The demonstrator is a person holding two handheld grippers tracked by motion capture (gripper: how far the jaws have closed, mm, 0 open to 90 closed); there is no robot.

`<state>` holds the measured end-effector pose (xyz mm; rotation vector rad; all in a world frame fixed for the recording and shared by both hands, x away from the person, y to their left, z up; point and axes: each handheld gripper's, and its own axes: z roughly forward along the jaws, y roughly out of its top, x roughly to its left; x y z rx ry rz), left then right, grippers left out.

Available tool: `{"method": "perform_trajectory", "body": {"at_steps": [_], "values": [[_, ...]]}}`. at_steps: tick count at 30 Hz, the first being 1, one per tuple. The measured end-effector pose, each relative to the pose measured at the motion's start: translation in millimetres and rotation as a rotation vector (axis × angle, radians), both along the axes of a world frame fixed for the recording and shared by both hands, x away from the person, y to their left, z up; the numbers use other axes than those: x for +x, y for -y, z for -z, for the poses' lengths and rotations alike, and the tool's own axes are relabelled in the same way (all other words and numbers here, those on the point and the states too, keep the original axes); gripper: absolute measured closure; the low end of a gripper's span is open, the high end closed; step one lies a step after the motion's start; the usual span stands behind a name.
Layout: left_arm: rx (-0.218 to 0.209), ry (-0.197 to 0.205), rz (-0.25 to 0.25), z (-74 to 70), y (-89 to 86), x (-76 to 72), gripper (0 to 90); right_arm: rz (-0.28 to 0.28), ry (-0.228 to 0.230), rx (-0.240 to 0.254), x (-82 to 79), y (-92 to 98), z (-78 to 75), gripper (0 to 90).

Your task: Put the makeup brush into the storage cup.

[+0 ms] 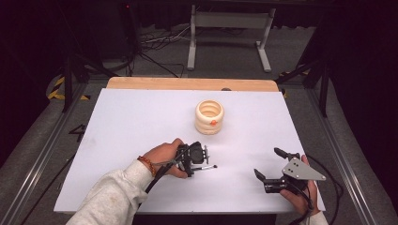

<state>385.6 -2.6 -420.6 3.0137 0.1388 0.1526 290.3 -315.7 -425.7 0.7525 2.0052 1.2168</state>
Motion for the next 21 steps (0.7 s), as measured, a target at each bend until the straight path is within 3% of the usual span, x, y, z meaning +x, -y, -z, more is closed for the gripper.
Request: {"method": "perform_trajectory", "body": {"at_steps": [9,13,21], "values": [[0.031,-0.068,-0.011,0.8,3.2,3.0,75.4,0.004,-0.003,0.000,0.2,-0.3,0.0,3.1],[0.062,-0.063,0.000,0.8,8.0,-0.2,81.9,0.006,-0.003,-0.004,0.2,-0.5,0.2,3.1],[0.039,-0.022,0.002,1.4,4.7,-5.7,84.3,0.010,-0.009,-0.011,1.1,-0.8,0.8,3.1]]}}
